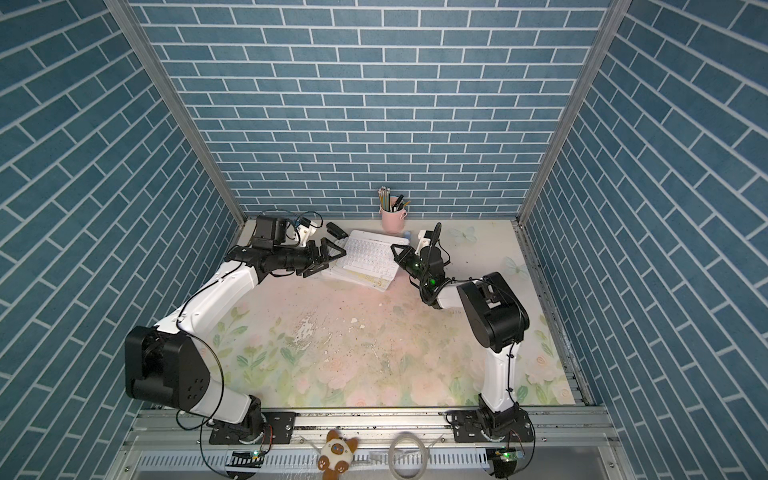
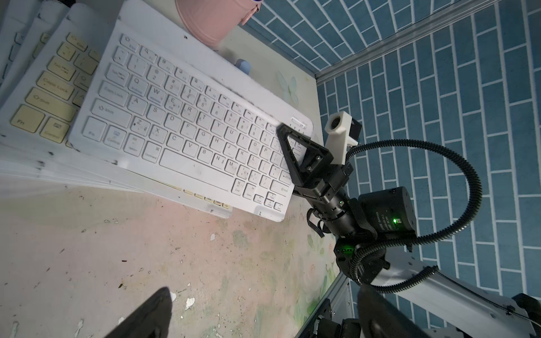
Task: Stack the numeric keypads
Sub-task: Place the numeric keypad at the numeric keypad.
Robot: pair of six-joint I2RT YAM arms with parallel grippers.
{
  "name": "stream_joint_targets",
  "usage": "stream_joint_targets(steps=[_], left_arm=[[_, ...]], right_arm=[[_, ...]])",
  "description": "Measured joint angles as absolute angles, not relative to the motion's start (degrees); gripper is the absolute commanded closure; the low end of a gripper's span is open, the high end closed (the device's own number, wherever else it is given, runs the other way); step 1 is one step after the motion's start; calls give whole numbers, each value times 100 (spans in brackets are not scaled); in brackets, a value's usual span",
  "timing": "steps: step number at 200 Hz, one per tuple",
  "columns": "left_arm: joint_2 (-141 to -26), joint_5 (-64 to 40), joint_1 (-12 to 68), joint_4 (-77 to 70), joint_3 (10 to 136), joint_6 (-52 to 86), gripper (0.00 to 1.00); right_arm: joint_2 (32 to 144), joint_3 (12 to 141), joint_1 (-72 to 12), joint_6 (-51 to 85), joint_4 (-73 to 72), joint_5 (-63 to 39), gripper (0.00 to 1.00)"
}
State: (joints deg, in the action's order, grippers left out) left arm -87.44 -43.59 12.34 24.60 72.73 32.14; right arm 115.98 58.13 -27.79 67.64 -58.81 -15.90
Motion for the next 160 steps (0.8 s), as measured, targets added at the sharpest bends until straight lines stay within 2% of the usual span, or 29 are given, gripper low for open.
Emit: stream_joint_targets(steps=[50, 160], left_arm=[[-8875, -4357, 1234, 2532, 7273, 3059, 0], [-9183, -4338, 1234, 2591, 7273, 2908, 0]], right_arm=[[12516, 6233, -2779, 7430, -6934, -1592, 100], [12766, 5839, -2934, 7876, -7231, -1586, 100]])
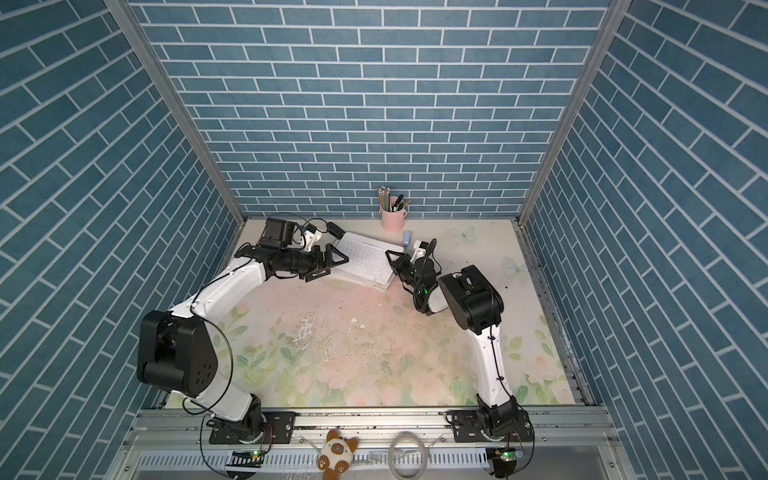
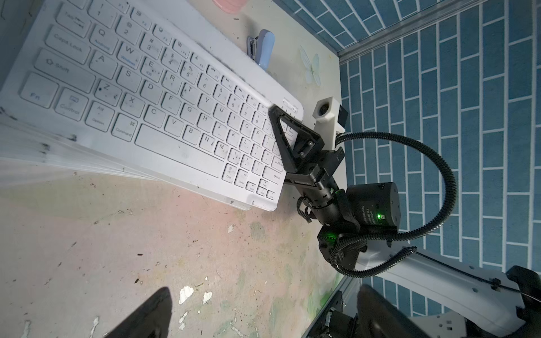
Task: Stack the numeric keypads
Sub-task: Place the numeric keypad at the numeric keypad.
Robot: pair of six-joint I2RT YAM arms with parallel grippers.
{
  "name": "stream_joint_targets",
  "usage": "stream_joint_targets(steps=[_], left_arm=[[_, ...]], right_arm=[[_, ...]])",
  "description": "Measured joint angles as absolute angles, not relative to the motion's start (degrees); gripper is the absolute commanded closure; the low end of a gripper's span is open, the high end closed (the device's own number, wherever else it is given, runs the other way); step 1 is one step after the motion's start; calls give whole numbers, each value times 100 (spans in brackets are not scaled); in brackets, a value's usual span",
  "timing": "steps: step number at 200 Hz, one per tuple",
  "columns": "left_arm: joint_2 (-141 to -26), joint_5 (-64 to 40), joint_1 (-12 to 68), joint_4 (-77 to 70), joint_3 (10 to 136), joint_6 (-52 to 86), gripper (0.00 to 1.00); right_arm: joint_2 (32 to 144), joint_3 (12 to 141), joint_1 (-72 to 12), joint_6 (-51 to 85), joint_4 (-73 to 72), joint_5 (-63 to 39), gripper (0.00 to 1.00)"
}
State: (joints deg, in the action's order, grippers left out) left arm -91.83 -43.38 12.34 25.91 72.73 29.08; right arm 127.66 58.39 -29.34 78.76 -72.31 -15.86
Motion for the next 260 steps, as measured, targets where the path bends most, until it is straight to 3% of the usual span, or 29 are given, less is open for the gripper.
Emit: stream_joint_targets(steps=[43, 164, 260], left_arm=[[-9183, -4335, 1234, 2589, 7273, 2886, 0], [-9183, -4340, 1234, 2591, 7262, 2858, 0], [-9183, -4362, 1234, 2591, 7260, 2845, 0]], right_arm=[[12766, 5736, -2974, 7972, -7247, -1509, 100], [12171, 5800, -2939, 7507, -5592, -1385, 64], [11391, 6379, -2786, 6573, -3144, -1415, 55]])
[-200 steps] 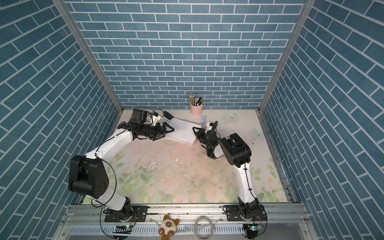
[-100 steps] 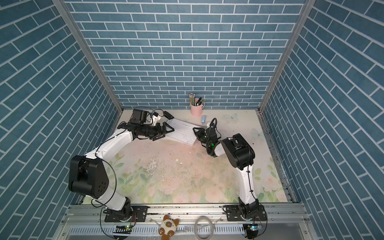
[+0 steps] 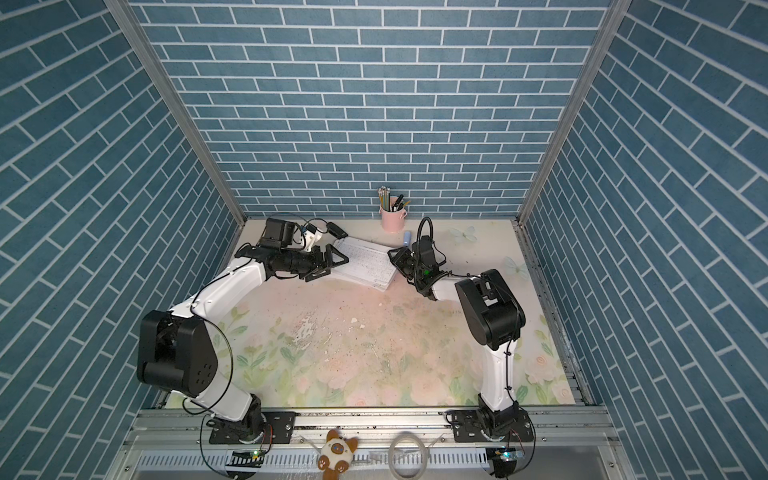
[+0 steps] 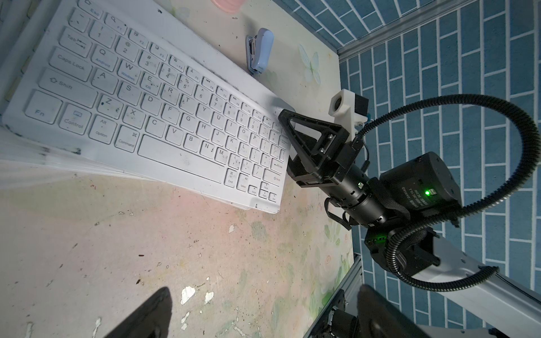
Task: Stack the numeric keypads
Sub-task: Place the numeric keypad at the numeric keypad.
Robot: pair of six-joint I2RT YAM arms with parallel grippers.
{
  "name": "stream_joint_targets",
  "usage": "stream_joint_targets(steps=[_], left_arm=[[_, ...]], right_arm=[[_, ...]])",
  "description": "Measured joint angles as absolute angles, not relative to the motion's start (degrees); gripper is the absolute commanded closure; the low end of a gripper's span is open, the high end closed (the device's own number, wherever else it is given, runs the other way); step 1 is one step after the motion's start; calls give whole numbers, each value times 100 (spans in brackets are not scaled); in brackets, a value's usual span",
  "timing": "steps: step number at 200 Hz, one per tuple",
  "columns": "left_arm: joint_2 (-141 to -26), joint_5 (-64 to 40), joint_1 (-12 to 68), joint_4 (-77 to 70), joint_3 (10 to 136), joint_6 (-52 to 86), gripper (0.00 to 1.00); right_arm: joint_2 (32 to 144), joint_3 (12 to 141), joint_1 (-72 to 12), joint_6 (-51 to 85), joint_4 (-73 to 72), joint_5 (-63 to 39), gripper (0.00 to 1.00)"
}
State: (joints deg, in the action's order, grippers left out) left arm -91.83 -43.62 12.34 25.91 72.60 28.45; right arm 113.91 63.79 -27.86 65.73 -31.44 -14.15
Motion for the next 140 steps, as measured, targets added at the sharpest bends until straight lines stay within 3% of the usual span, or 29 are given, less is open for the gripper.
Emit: stream_joint_targets(steps=[68, 87, 123, 140], left_arm=[[-9183, -4364, 1234, 2589, 7260, 2845, 0], [-9183, -4368, 1234, 2589, 7260, 2845, 0], [-9183, -4392, 1234, 2589, 7258, 2845, 0], [-9183, -4405, 1234, 2587, 7258, 2845, 0]], right_arm=[[11240, 6521, -2709, 6104, -1898, -1332, 49], [11124, 6523, -2698, 5955, -1472, -1258, 42], [10728, 6987, -2698, 5529, -211, -939, 13], [10661, 7308, -2727, 5408, 239, -827, 9]])
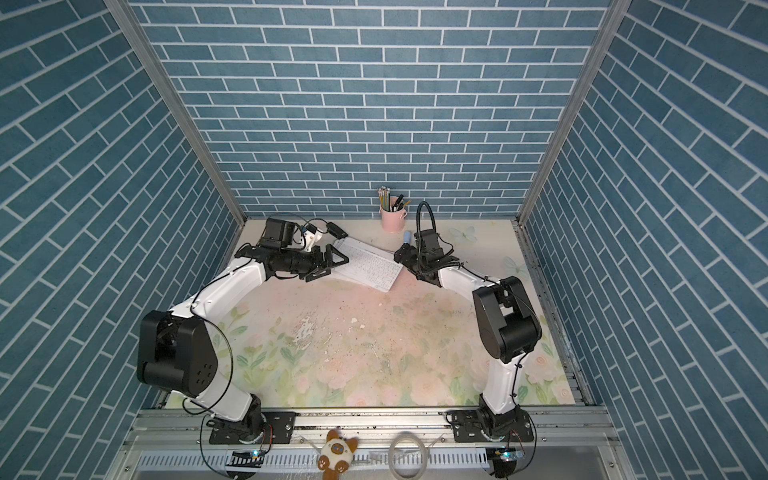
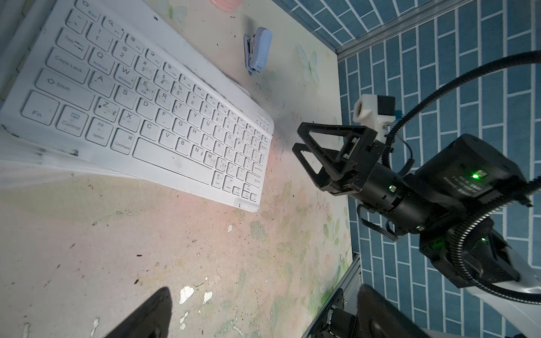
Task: Stack the numeric keypads
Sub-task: Place the numeric keypad at the numeric keypad, then adjust the numeric keypad.
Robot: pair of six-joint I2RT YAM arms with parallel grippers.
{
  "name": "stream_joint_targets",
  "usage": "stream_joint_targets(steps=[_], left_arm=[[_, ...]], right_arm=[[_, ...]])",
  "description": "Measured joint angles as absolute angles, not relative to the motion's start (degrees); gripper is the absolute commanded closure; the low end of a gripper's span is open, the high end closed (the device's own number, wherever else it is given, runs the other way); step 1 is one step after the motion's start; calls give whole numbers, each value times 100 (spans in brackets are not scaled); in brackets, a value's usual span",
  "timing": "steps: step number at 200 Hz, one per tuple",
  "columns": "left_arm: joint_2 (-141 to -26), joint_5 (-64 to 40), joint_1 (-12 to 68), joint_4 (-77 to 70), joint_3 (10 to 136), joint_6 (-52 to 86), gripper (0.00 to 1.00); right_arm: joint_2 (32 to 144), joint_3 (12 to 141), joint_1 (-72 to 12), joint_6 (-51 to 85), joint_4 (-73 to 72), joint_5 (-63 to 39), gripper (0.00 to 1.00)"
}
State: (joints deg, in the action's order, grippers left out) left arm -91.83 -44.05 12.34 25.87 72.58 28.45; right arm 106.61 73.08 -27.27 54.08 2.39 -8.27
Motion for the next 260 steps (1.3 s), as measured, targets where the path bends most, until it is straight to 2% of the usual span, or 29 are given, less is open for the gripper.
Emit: stream_joint_targets(steps=[77, 118, 209, 260], left_arm=[[-9183, -4449, 1234, 2587, 7227, 2845, 0], [-9183, -4488, 1234, 2587, 7227, 2845, 0], [-9183, -4515, 1223, 2589, 7227, 2827, 0], [-9183, -4530, 1197, 2589, 7227, 2821, 1]], right_arm=[[11430, 8167, -3070, 5422, 1212, -760, 4], [11690, 8348, -3151, 5465, 1500, -694, 4], [12436, 9771, -3183, 5457, 2038, -663, 3], [12750, 10165, -3186, 5457, 2257, -637, 3]])
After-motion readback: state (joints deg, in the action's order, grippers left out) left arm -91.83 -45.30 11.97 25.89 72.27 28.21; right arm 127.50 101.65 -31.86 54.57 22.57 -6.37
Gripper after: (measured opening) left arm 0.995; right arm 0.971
